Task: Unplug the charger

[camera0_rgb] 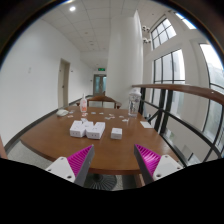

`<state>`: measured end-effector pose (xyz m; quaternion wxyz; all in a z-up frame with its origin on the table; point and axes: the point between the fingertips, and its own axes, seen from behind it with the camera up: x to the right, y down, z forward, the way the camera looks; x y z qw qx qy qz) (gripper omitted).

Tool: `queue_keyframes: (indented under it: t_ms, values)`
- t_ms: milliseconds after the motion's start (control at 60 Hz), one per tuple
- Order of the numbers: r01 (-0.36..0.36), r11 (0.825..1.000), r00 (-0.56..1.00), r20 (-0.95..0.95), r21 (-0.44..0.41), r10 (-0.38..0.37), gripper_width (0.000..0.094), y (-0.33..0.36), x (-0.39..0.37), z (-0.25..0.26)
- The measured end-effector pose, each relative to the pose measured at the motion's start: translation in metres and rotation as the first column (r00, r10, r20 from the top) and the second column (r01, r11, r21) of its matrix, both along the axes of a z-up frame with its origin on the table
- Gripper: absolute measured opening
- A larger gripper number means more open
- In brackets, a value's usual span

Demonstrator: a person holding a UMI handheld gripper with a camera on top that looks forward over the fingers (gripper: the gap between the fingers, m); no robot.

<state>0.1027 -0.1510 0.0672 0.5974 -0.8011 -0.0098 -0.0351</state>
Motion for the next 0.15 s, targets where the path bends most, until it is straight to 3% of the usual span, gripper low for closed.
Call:
queue_keyframes:
  t_ms: [150]
  values:
    - [0.013,1.000,0.999,-0.046,0.002,-0.012,0.0826,-0.0010,0.0046,-0.0062]
